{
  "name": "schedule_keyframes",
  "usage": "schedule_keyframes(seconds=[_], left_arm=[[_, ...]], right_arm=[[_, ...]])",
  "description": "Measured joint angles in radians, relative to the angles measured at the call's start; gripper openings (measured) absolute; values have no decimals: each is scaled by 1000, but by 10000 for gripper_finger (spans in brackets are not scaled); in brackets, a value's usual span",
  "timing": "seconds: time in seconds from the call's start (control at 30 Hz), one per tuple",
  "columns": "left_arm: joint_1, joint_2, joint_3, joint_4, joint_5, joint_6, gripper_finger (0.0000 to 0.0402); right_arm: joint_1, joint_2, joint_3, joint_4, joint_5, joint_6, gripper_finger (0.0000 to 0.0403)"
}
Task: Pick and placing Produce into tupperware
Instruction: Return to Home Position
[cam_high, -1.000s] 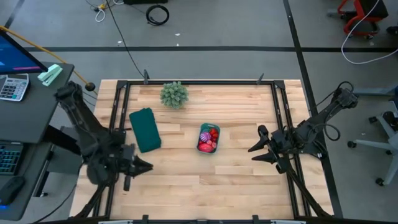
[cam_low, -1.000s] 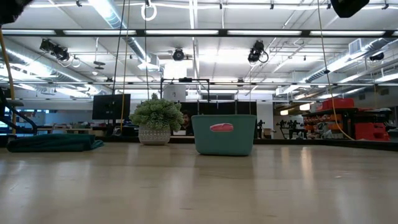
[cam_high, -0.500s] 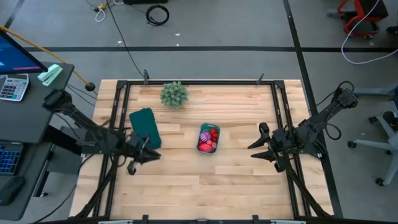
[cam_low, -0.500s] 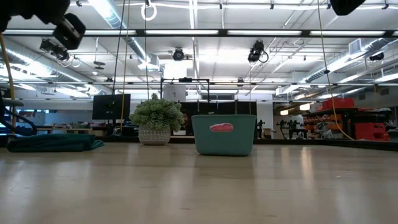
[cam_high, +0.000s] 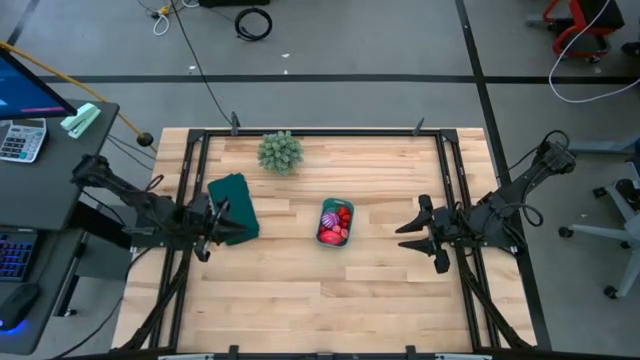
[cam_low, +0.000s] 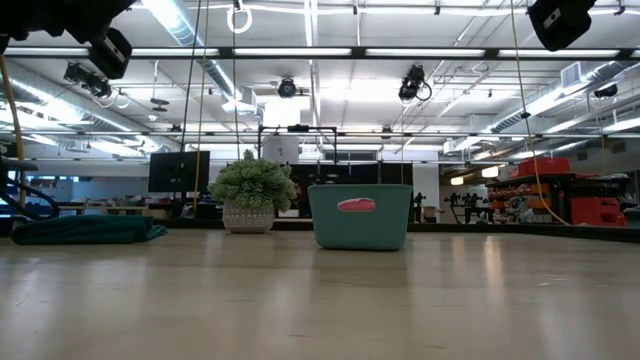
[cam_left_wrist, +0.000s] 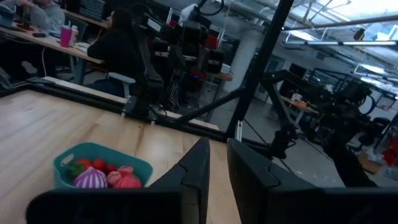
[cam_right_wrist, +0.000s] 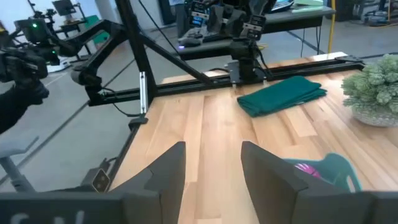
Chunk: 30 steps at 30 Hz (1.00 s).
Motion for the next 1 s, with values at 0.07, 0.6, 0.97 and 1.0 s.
schedule_keyframes(seconds=[0.07,0.6,0.97,1.0], left_arm=[[3,-24,0,-20,0,0,63],[35,-37,0,-70,1,-26,59],[35,-40,0,-94,1,-43,57],[35,-44,0,-97,1,-43,56]], right_arm=[[0,0,0,0,0,2,164],[3,81,-31,-8,35,113,164],[14,26,-31,7,34,-33,164],[14,5,-31,7,34,-56,164]])
